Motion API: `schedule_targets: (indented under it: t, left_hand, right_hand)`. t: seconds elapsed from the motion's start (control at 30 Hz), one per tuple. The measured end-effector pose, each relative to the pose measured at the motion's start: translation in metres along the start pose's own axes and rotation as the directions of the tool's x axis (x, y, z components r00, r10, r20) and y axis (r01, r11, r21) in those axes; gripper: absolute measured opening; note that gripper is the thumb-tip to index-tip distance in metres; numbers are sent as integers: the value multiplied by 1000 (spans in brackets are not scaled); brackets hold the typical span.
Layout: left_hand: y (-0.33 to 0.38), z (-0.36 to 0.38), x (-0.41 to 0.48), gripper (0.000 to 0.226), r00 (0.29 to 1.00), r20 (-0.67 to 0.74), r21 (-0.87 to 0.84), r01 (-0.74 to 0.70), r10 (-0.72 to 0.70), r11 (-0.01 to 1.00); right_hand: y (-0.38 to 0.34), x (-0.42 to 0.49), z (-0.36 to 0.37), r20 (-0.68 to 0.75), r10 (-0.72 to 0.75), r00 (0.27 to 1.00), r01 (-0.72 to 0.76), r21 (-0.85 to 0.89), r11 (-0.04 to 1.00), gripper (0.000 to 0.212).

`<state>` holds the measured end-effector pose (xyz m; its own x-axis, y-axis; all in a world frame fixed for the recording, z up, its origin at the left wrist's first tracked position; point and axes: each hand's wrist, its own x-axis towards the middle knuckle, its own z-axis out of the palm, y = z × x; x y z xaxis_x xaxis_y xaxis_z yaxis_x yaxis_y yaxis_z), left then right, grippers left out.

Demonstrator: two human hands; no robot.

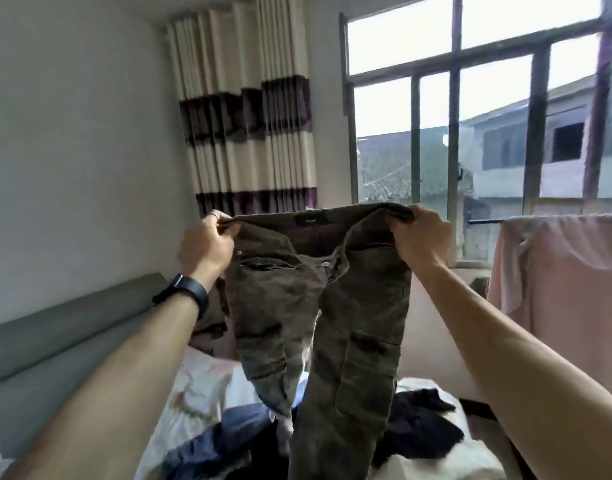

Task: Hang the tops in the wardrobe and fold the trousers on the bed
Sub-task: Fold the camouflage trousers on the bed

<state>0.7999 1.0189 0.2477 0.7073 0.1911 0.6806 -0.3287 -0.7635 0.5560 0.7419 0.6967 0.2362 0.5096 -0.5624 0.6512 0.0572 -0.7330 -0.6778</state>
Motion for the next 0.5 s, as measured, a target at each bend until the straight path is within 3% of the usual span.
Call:
schedule_targets:
  t: [0.2,0.37,0.5]
  left_hand:
    - [51,-57,60,32,976,-193,-17,-109,103,994]
    - [52,-98,67,32,938,-188,65,-285,292,956]
    - [33,-124,52,27,920,-211,25,-333,331,943]
  right_hand:
    - [-63,48,-30,-124,-106,987,108,2,994,30]
    - [-89,47,-54,-148,-114,982,122,44,992,31]
    - [-108,23,-66,-186,-175,967,188,57,981,31]
